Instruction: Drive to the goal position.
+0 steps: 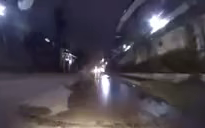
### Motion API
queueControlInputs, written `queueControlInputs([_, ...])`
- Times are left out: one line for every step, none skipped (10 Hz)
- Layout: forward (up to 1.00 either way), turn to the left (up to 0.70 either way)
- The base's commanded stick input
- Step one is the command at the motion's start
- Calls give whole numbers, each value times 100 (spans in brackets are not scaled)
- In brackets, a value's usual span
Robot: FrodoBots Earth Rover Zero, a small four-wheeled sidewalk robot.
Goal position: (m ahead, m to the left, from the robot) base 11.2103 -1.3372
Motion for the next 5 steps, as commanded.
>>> queueControlInputs([70, 0])
queueControlInputs([70, 0])
queueControlInputs([70, -1])
queueControlInputs([70, -17])
queueControlInputs([70, -33])
